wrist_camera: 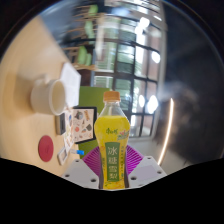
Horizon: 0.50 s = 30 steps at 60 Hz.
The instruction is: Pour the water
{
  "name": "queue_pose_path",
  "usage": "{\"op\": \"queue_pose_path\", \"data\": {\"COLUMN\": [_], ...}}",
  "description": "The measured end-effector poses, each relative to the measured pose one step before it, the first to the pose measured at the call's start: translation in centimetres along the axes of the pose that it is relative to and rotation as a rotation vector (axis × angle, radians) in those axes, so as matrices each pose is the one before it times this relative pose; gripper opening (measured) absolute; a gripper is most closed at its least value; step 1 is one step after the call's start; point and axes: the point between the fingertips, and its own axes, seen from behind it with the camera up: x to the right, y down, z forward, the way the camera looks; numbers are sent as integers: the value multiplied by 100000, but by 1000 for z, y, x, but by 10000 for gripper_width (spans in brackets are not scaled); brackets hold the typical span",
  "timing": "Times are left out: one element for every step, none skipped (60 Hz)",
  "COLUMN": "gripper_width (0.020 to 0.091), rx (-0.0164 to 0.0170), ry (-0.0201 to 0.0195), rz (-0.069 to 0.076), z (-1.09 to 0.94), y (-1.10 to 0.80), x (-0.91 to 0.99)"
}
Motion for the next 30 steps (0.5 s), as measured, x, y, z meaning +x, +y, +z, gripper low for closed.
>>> {"op": "queue_pose_path", "data": {"gripper_width": [281, 281, 281, 282, 281, 280, 280, 280, 282, 282, 281, 282, 281, 280, 281, 281, 280, 280, 281, 280, 281, 280, 281, 281, 282, 282, 281, 281, 279, 280], "rx": [1038, 749, 748, 745, 677, 639, 477, 955, 439, 1591, 854, 729, 564, 314, 139, 39, 58, 56, -142, 77, 3000, -10, 128, 44, -243, -211, -204, -69, -277, -2289], "ry": [-504, 357, -186, -145, 87, 149, -348, -123, 52, -458, -106, -134, -208, -216, -228, -221, -95, 98, 103, 116, -2642, -107, -302, -215, -47, 117, 227, 176, 373, 2881], "rz": [-5990, -5486, -5766, -5499, -5252, -4927, -5289, -4129, -3622, -2436, -3038, -2731, -2553, -2462, -2268, -1951, -1502, -1107, -1647, -330, -2150, 9, 57, 174, 272, 474, 751, 871, 1326, 4109], "z": [699, 1269, 231, 137, 120, 103, -1413, 682, 70, 1077, 12, -72, 6, -26, -19, -38, -80, -54, -1415, 450, 1843, 40, 9, -58, -55, 8, -26, -1217, -107, 1405], "y": [-626, -462, -544, -425, -403, -301, -251, 5, -331, -137, -348, -238, -214, -134, -113, -89, -78, -45, 5, -329, 524, 10, -5, 8, 53, 92, 92, 82, 80, 154], "x": [-583, -1135, -411, -314, -237, -214, 590, -384, -150, -259, -197, -137, -173, -139, -130, -101, -67, -57, 185, 123, 256, -76, -131, -75, -41, 3, 68, 220, 166, -627]}}
